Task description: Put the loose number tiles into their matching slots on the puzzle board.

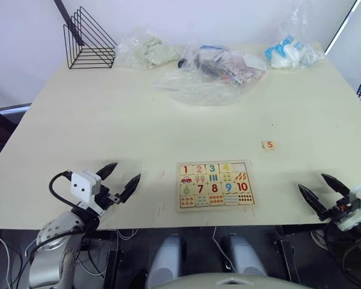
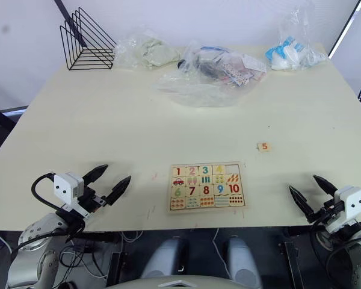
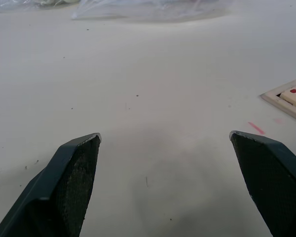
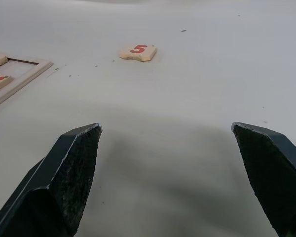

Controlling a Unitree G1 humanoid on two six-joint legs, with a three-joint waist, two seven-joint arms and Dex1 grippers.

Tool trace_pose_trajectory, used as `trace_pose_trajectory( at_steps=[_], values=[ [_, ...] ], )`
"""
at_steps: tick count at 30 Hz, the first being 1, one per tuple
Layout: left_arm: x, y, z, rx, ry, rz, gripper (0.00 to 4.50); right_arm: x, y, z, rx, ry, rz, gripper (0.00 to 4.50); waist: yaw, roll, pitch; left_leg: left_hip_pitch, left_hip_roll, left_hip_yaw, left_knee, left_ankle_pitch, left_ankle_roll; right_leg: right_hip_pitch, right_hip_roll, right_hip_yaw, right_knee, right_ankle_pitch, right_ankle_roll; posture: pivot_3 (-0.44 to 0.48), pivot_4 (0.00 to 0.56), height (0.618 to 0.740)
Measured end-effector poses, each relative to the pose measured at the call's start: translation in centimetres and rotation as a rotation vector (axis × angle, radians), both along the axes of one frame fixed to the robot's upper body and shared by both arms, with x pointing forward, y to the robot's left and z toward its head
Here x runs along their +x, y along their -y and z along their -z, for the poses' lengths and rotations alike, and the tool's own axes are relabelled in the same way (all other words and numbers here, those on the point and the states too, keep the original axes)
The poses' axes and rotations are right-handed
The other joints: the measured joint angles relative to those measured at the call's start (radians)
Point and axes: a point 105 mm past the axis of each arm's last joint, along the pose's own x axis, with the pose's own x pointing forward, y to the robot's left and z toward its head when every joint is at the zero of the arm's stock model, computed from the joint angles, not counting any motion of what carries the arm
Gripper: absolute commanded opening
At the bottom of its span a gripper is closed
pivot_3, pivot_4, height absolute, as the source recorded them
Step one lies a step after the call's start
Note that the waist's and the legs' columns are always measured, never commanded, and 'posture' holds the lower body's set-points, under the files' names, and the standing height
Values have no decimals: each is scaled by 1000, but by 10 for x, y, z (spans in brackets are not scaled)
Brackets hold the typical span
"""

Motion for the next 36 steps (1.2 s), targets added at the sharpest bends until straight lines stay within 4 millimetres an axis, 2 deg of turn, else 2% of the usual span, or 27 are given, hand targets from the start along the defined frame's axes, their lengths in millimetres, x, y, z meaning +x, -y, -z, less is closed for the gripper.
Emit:
trace_pose_trajectory(
  at_steps=[13, 23, 28, 36],
  values=[
    [-2, 2, 0, 4, 8, 28, 4500, 4, -8, -4, -6, 16, -10, 4428, 0, 0, 0, 0, 0, 0, 0, 0, 0, 0, 0, 0, 0, 0, 0, 0, 150, 740],
    [3, -3, -3, 60, 8, 118, 4500, 8, -21, -7, -24, -2, -127, 4428, 0, 0, 0, 1, 0, 1, 0, 0, 0, 0, 0, 0, 0, 0, 0, 0, 150, 740],
    [6, -7, -6, 108, 5, 215, 4500, 26, -19, -16, -74, -18, -227, 4428, -1, 0, 0, 1, -1, 5, 0, 0, 0, 0, 1, 0, 0, 0, 0, 0, 150, 740],
    [3, 4, -15, 151, -1, 428, 4500, 57, -21, -19, -145, -61, -302, 4428, -1, 0, 0, 0, 0, 5, 0, 0, 0, 0, 0, 0, 0, 0, 0, 0, 150, 740]
  ],
)
